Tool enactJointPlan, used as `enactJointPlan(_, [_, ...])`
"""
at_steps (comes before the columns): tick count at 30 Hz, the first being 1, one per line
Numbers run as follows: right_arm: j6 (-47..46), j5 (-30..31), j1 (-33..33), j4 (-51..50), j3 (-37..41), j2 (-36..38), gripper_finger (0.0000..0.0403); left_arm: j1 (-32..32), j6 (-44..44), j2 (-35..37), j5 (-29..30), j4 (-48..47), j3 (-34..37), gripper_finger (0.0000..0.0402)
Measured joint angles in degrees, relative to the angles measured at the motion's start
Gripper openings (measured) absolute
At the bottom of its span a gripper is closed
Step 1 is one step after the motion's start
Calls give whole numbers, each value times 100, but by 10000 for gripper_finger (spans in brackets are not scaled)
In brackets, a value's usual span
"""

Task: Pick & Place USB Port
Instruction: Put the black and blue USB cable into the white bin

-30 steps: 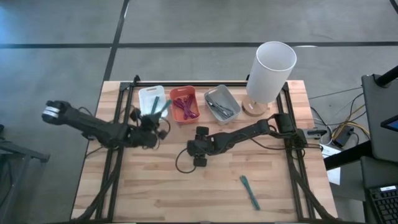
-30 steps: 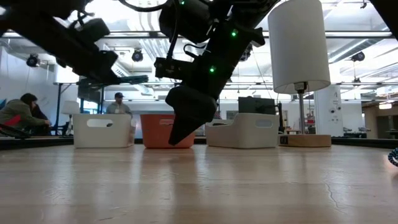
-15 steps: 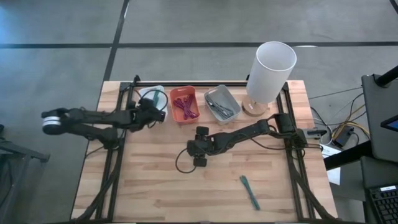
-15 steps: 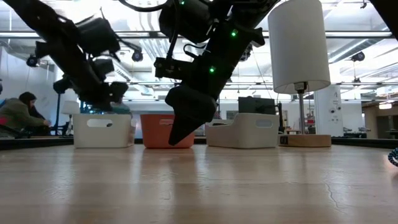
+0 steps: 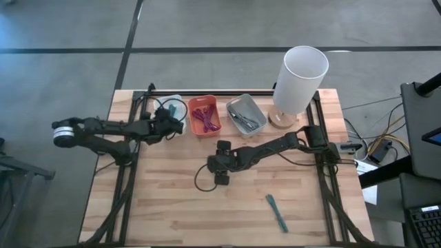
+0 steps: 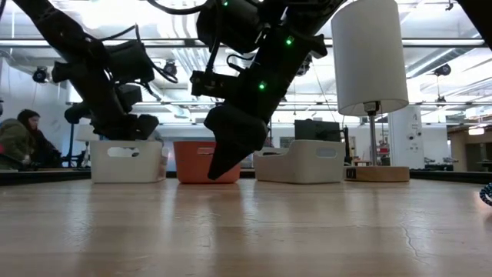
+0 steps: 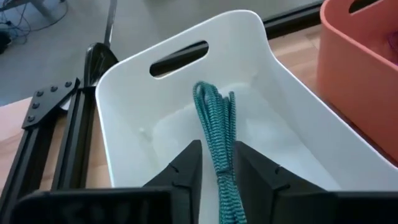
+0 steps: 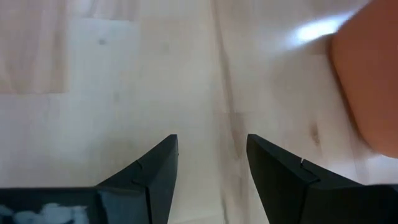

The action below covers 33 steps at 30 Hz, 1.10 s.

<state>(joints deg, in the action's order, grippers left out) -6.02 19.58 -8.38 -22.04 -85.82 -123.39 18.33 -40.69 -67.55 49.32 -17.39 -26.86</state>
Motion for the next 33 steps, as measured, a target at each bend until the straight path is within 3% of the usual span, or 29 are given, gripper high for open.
enactJointPlan(6, [-135, -751, -13, -11, 0, 20, 189, 0, 0, -70, -46, 35, -5, 112])
enactJointPlan(20, [-1007, -771, -197, -935, 2, 1157, 189, -4, 765, 159, -44, 285, -319, 120])
enactJointPlan(27, [-2066, -768, -530, -1991, 238, 1811, 189, -7, 1176, 205, -61, 292, -549, 120])
enactJointPlan(33, [-3531, -908, -995, -3141, 513, 2141, 189, -7, 1244, 206, -64, 282, -563, 119])
